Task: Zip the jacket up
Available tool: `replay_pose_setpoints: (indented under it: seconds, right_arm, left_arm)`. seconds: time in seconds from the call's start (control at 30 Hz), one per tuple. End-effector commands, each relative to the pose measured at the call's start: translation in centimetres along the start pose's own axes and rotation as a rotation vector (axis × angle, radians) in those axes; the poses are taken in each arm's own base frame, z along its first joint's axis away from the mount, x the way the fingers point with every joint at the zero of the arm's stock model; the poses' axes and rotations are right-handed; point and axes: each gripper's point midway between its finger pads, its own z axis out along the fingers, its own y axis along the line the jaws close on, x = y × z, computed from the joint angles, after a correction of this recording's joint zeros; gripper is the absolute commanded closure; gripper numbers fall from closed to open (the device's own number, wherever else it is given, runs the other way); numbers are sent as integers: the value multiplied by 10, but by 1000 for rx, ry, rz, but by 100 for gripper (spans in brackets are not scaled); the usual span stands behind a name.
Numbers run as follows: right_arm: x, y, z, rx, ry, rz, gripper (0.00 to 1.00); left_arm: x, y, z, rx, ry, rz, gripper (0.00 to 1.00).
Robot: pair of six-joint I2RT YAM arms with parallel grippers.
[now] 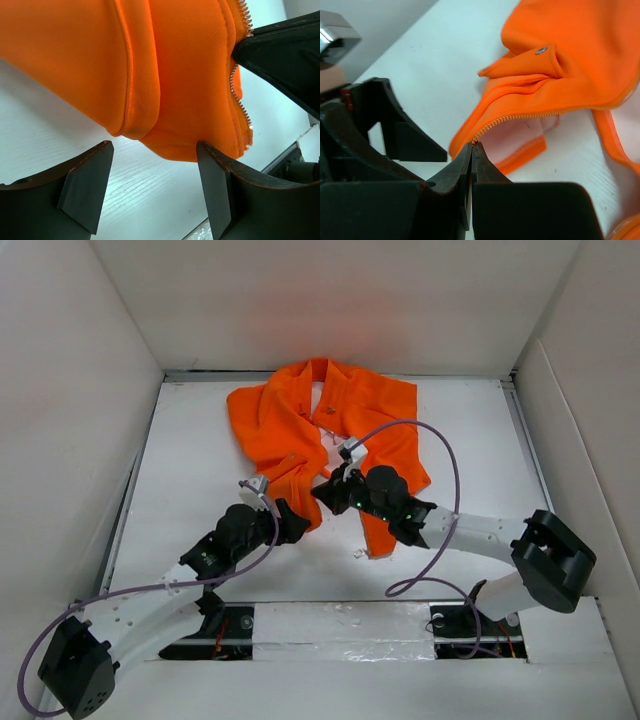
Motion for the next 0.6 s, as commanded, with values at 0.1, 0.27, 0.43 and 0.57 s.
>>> replay_pose_setpoints:
  seconds: [0.1, 0.27, 0.43, 0.57]
  right_arm:
    - [-14, 16, -7, -149, 22, 32, 100]
    - [-11, 18, -11, -233, 26, 70, 100]
    - [-17, 10, -11, -264, 15, 102, 100]
    - [-18, 12, -11, -313, 19, 114, 100]
  left_arm:
    - [-19, -21, 2, 122, -112, 37, 32]
    - [-16, -16, 7, 124, -132, 28, 31]
    - [-14, -13, 11, 138, -159, 19, 33]
    - [-26, -8, 14, 97, -213, 33, 39]
